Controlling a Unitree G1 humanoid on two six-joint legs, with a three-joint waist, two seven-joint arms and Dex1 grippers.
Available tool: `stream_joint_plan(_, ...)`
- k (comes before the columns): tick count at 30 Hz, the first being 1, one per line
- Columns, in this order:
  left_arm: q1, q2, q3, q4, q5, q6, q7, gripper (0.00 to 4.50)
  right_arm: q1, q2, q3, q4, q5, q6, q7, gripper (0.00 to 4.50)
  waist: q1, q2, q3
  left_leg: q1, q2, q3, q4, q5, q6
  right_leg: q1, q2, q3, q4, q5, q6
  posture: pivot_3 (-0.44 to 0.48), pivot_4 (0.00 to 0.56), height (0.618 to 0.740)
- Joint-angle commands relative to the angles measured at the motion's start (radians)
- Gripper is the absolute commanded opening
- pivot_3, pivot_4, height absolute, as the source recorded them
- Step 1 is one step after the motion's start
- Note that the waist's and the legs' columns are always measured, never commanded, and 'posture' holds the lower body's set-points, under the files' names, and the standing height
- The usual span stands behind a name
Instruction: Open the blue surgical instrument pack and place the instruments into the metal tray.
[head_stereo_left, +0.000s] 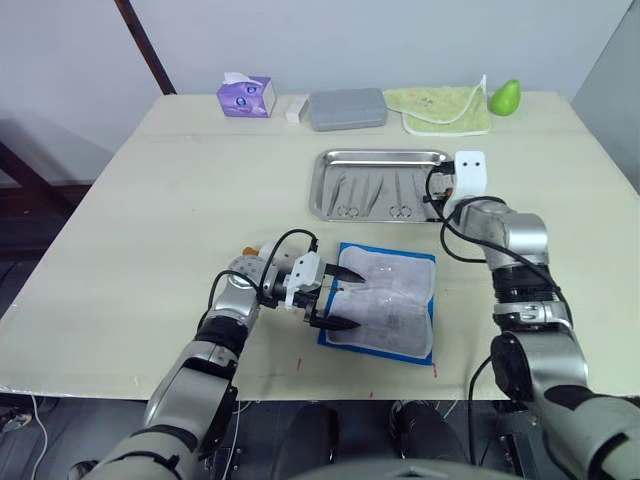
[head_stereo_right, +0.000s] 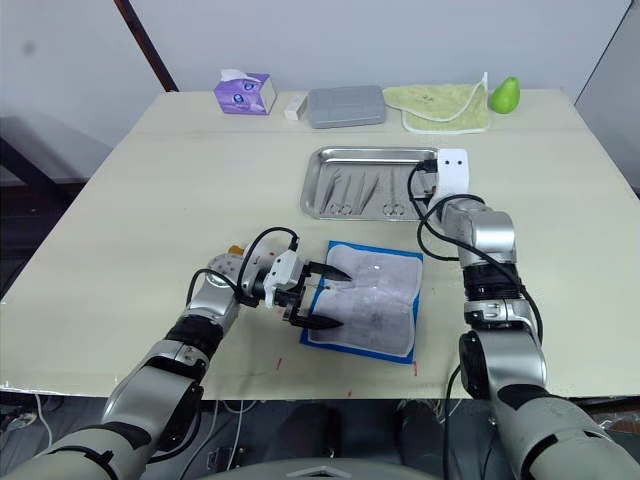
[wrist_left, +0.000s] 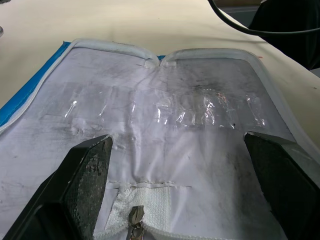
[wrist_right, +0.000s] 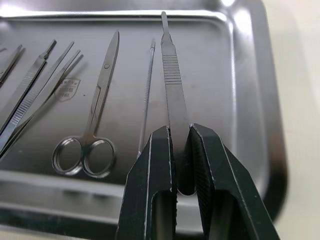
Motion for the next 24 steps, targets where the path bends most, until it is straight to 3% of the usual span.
stream_joint_plan(1,0.042,-0.011,-0.031,0.028,0.040,0.030,-0.009,4.50,-0.034,0.017,-0.015,0.020,-0.006,-0.052,-0.027,0.02,0.000,0.000,0.000,0.000,0.000,0.000,0.000,0.000,0.000,0.000,0.000,0.000,0.000,0.000,0.000,0.000,0.150,0.736)
stream_joint_plan(19,0.057,-0.008,-0.026,-0.007,0.044,0.054,0.000,4.50,-0.088,0.032,-0.021,0.185,-0.008,-0.175,-0.045,0.02,-0.004,0.001,0.000,0.000,0.000,0.001,-0.001,0.000,0.000,0.000,-0.001,0.001,0.000,0.000,0.001,0.000,0.150,0.736)
stream_joint_plan(22,0.059,-0.008,-0.023,-0.011,0.046,0.057,0.000,4.50,-0.084,0.030,-0.016,0.189,-0.011,-0.182,-0.037,1.47,-0.004,0.001,0.000,0.000,0.000,0.001,-0.001,0.000,0.000,0.000,-0.001,0.000,0.000,0.000,0.001,0.000,0.150,0.736)
stream_joint_plan(23,0.059,-0.008,-0.023,-0.013,0.046,0.058,0.000,4.50,-0.083,0.028,-0.011,0.188,-0.014,-0.184,-0.032,1.62,-0.004,0.001,0.000,0.000,0.000,0.001,-0.001,0.000,0.000,0.000,-0.001,0.000,0.000,0.000,0.001,0.000,0.150,0.736)
stream_joint_plan(24,0.060,-0.009,-0.020,-0.015,0.044,0.057,-0.001,4.50,-0.079,0.028,-0.005,0.177,-0.016,-0.186,-0.028,2.20,-0.004,0.001,0.000,0.000,0.001,0.001,-0.001,0.000,0.000,0.000,-0.001,0.000,0.000,0.000,0.001,0.000,0.150,0.736)
